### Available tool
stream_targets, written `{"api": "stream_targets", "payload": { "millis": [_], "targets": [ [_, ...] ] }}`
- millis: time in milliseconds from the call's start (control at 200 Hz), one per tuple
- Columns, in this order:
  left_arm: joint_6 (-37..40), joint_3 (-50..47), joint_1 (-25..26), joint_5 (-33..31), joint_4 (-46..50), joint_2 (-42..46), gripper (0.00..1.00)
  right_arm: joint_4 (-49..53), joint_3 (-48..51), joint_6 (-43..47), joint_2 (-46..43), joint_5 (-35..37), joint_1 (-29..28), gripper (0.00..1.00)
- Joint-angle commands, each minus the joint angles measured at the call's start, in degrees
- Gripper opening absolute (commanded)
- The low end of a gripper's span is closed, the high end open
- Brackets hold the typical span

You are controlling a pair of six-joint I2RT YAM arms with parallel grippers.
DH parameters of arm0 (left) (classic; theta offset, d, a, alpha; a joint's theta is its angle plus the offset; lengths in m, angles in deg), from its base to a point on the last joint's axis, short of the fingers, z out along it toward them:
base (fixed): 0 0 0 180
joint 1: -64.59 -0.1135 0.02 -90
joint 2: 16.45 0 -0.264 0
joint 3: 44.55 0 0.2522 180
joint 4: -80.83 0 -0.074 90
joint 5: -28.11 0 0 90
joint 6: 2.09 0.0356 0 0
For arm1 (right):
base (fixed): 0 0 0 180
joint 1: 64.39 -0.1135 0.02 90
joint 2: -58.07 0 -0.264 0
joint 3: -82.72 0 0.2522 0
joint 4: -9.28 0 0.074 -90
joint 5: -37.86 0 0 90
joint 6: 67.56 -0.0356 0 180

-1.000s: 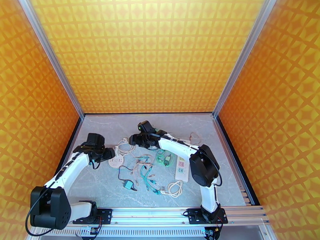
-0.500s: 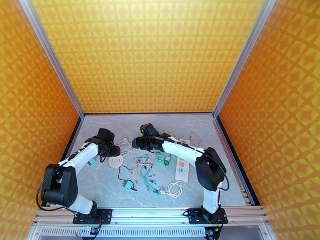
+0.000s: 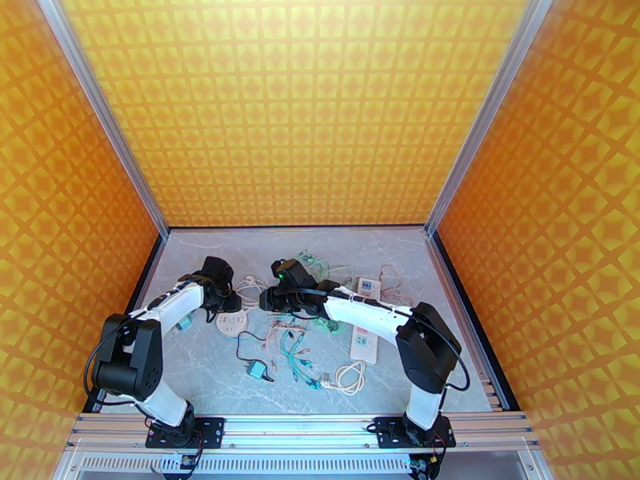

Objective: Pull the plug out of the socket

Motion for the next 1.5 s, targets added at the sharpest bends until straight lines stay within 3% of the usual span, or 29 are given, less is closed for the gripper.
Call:
{"api": "stream_targets", "payload": {
  "millis": [0,115,325,845,1190,1496],
  "targets": [
    [-6.4,2.1,0.2,-2.8,-1.2,-0.7,0.21,-4.6,0.6,-2.1,0.4,-1.9,-0.6,0.34],
    [-13.8,4.1,1.0,-4.7,0.4,-1.8,0.20,-6.9,0.4,-3.6,1.6,-3.0,-1.4,0.29],
    [-21.0,7.9,5.6,-10.4,3.1,-5.5,0.18,-19.8,4.7,-14.4,6.6,-6.3,-1.5,0.00],
    [-30.8,13.3,8.5,-13.0,8.0,-11.2,0.14,-42.6,5.1,-38.7,20.3,-0.6,-2.0,0.00],
    [-30.8,15.4,9.9,-13.2,9.1,-12.4,0.14,-32.9,1.0,-39.5,22.5,1.1,-2.1,0.00],
    [-30.9,14.6,10.2,-13.2,9.3,-11.5,0.14,-10.2,-3.3,-39.0,25.0,1.7,-2.2,0.00]
  ]
}}
